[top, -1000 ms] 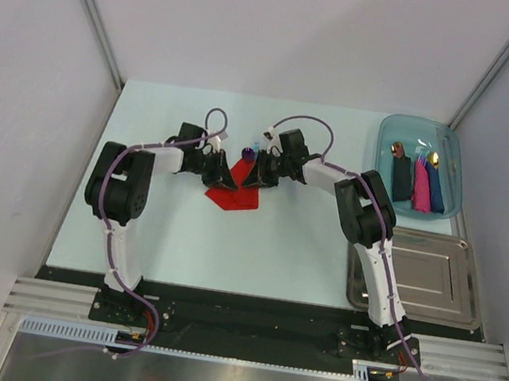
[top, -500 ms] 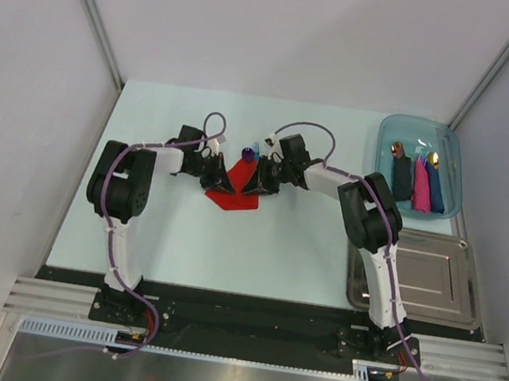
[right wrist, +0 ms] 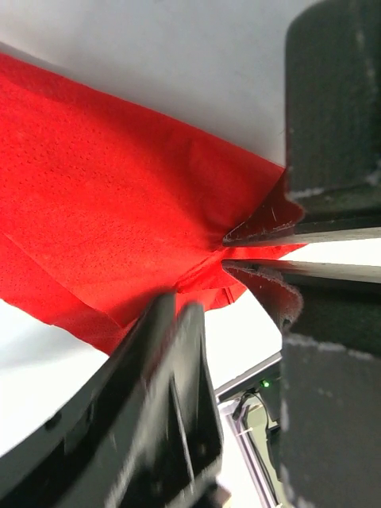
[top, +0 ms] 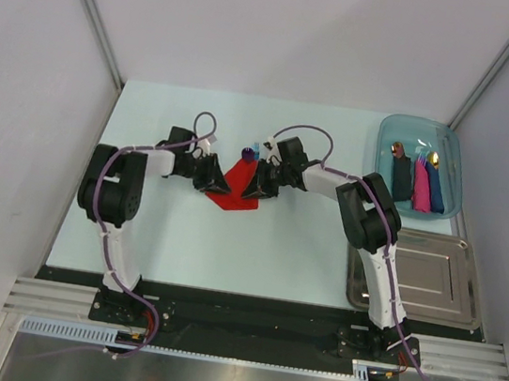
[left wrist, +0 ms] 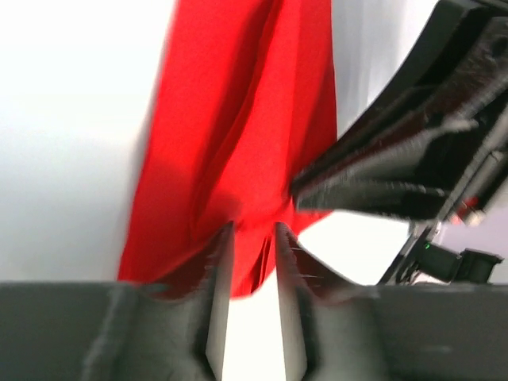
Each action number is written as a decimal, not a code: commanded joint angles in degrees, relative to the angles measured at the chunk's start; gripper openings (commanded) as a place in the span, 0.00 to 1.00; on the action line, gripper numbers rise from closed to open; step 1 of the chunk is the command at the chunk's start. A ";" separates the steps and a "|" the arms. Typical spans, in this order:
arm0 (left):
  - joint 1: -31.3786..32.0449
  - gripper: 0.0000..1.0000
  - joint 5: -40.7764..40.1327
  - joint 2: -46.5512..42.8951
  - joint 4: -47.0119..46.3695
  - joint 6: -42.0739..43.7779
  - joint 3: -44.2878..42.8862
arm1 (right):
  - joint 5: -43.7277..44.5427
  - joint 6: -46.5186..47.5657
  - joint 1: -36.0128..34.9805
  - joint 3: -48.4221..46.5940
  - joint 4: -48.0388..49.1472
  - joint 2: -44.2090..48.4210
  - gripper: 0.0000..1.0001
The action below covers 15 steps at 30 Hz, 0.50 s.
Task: Place the utensils on the paper napkin and roll it up
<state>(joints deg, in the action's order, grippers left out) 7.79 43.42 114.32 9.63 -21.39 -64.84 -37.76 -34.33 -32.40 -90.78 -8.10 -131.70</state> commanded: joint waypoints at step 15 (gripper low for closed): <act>-8.32 0.62 -5.11 -8.07 5.15 3.64 8.68 | 2.34 -0.39 0.50 0.25 -2.89 -3.56 0.16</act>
<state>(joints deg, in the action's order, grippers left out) -1.96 37.56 103.68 16.62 -18.06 -56.60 -38.15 -34.94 -32.29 -90.80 -7.97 -131.98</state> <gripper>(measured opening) 0.617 0.160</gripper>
